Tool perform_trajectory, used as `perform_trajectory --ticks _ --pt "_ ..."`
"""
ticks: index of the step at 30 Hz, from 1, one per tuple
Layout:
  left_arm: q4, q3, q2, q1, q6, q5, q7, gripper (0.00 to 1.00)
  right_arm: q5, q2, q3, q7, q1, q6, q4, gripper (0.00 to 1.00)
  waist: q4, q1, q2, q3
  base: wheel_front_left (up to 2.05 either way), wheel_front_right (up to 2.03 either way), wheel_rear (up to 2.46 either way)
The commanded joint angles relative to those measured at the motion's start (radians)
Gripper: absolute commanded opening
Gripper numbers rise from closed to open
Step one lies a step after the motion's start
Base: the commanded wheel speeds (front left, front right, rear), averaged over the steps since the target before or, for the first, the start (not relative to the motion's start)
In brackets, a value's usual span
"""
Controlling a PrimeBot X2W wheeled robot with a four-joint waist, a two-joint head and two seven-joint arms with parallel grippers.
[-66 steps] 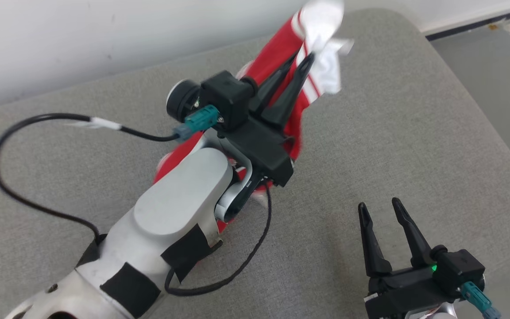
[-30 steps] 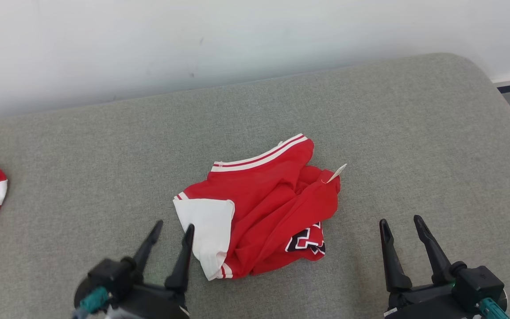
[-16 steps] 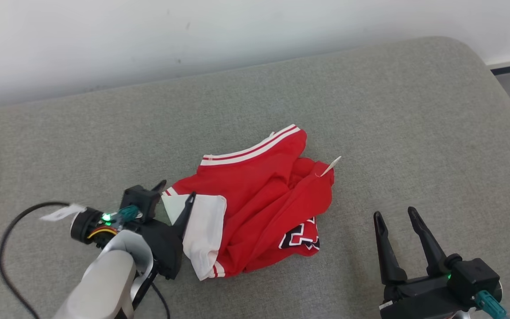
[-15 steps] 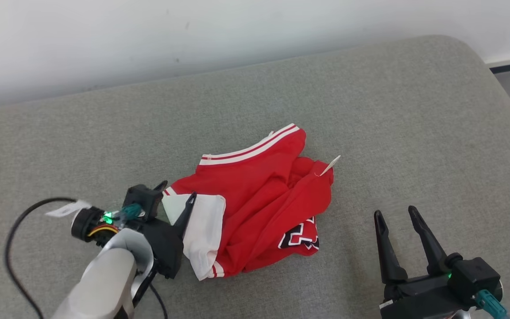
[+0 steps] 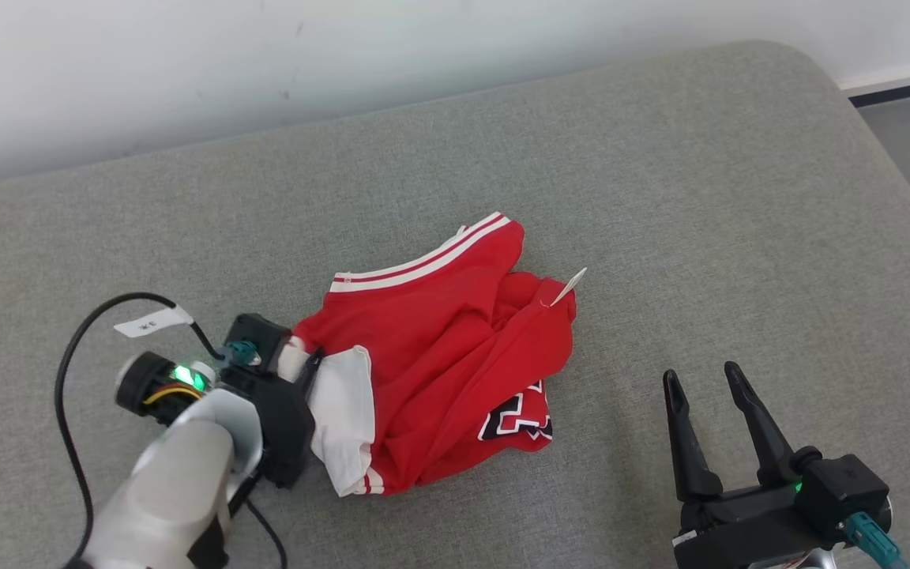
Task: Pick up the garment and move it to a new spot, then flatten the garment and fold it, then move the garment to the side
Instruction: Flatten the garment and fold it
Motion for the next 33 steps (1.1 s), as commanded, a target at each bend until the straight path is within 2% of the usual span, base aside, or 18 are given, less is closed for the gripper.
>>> perform_trajectory --ticks 1,6,10,14,18,20,23,28,29,33 --pt "0.028 -0.011 -0.009 0.032 -0.015 -0.015 -0.01 0.0 0.005 0.004 -0.003 0.0 0.003 -0.001 0.003 1.0 -0.003 -0.0001 -0.0001 -0.012 0.0 0.0 0.0" --pt "-0.034 0.001 -0.042 0.025 -0.039 -0.075 -0.094 0.0 0.009 0.008 0.003 0.0 0.027 -0.001 0.011 1.0 -0.015 -0.0001 -0.0001 -0.061 0.0 0.0 0.0" --pt "-0.149 0.022 -0.061 0.045 -0.045 -0.186 -0.121 0.0 0.012 0.011 0.006 0.0 0.052 -0.001 0.017 1.0 -0.023 -0.0001 -0.0001 -0.114 0.0 0.0 0.0" --pt "-0.329 0.012 -0.078 0.051 -0.048 -0.361 -0.062 0.0 0.017 0.015 0.017 0.0 0.068 -0.001 0.021 1.0 -0.042 -0.0001 -0.0001 -0.158 0.0 0.0 0.0" --pt "-0.487 0.059 -0.079 0.014 -0.048 -0.557 0.043 0.0 0.02 0.024 0.023 0.0 0.066 -0.001 0.023 1.0 -0.07 -0.0001 -0.0001 -0.179 0.0 0.0 0.0" --pt "-0.561 0.072 -0.082 -0.012 -0.028 -0.661 0.088 0.0 0.022 0.029 0.029 0.0 0.066 -0.001 0.026 1.0 -0.084 -0.0001 -0.0001 -0.182 0.0 0.0 0.0" --pt "-0.662 0.062 -0.082 -0.075 0.042 -0.813 0.116 0.0 0.025 0.035 0.04 0.0 0.066 -0.001 0.031 1.0 -0.103 -0.0001 -0.0001 -0.182 0.0 0.0 0.0" --pt "-0.75 0.0 -0.082 -0.232 0.159 -0.995 0.068 0.0 0.03 0.043 0.047 0.0 0.051 -0.001 0.036 1.0 -0.134 -0.0001 -0.0001 -0.175 0.0 0.0 0.0" --pt "-0.75 0.0 -0.082 -0.232 0.159 -0.995 0.068 0.0 0.03 0.043 0.047 0.0 0.051 -0.001 0.036 1.0 -0.134 -0.0001 -0.0001 -0.175 0.0 0.0 0.0" --pt "-0.73 -0.043 -0.082 -0.373 0.194 -1.105 -0.037 0.0 0.032 0.049 0.05 0.0 0.044 -0.001 0.039 1.0 -0.152 -0.0001 -0.0001 -0.169 0.0 0.0 0.0"
